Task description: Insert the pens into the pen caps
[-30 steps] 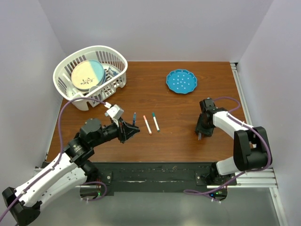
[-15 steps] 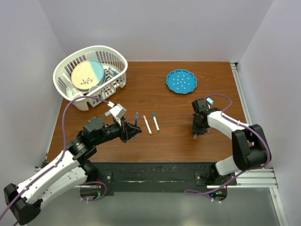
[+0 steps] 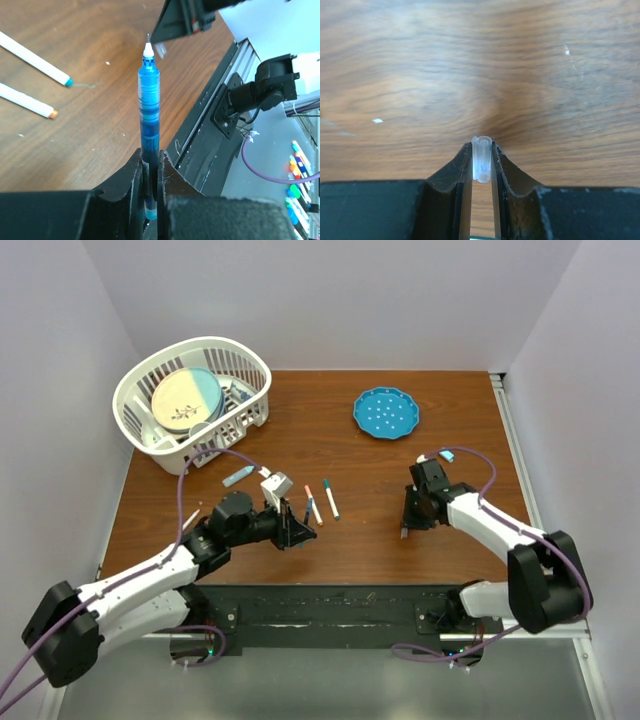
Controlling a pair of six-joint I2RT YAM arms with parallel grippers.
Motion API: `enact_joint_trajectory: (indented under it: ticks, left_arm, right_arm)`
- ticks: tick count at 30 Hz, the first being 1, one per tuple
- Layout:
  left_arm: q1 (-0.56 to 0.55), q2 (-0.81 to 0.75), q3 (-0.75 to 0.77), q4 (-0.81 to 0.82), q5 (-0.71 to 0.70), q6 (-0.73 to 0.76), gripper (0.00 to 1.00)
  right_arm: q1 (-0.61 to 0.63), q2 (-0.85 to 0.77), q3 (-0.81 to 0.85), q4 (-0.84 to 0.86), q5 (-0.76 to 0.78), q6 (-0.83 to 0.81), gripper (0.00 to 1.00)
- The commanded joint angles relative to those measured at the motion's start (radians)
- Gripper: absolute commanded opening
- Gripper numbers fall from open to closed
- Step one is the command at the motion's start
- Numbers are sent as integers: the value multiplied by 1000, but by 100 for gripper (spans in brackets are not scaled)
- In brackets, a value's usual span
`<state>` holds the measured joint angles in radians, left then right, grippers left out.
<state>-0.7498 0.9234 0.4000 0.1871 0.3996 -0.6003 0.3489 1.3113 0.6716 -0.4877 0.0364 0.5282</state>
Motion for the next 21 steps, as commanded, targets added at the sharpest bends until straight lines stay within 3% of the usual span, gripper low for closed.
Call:
enact_joint_trajectory:
  ticks: [1, 6, 11, 21]
  left_arm:
    - [-26, 72, -24, 202, 25, -62, 0]
    - [-45, 163, -53, 348, 34, -118, 0]
    - [-63, 273, -56, 495, 65, -168, 0]
    - [-71, 371, -40, 623, 100, -225, 0]
  right_arm:
    - [2, -89, -3, 60, -84, 32, 2]
    - [5, -129, 43, 81, -171, 72, 1]
    - [39, -201, 59, 222, -269, 200, 0]
    - [150, -222, 109, 483, -271, 383, 0]
